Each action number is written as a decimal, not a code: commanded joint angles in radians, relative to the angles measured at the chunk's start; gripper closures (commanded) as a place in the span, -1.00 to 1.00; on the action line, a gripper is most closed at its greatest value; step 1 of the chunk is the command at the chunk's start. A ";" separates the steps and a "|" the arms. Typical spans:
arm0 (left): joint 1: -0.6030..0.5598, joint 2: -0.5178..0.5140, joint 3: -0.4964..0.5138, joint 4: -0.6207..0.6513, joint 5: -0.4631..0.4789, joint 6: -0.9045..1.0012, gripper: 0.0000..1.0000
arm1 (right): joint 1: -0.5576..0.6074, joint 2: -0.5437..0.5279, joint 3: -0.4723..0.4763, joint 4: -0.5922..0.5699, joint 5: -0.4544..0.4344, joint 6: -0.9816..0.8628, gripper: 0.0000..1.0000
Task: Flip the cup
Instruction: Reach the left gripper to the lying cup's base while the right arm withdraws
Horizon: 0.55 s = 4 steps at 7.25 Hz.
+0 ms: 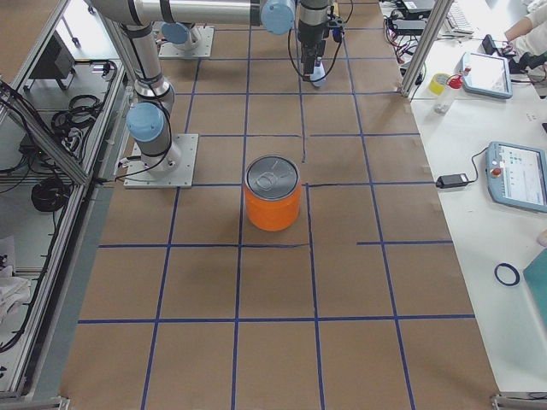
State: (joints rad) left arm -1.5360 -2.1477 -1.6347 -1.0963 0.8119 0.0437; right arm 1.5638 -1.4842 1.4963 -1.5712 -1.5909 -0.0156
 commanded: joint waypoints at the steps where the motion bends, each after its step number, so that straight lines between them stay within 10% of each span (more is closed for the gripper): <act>1: 0.000 0.011 0.010 0.003 -0.106 -0.074 1.00 | 0.001 -0.045 0.005 0.008 0.015 -0.001 -1.00; 4: -0.001 0.051 0.012 0.004 -0.086 -0.168 1.00 | 0.001 -0.050 0.005 0.008 0.002 -0.001 -1.00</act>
State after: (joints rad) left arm -1.5357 -2.1141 -1.6272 -1.0929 0.7188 -0.0832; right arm 1.5646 -1.5327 1.5016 -1.5633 -1.5845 -0.0169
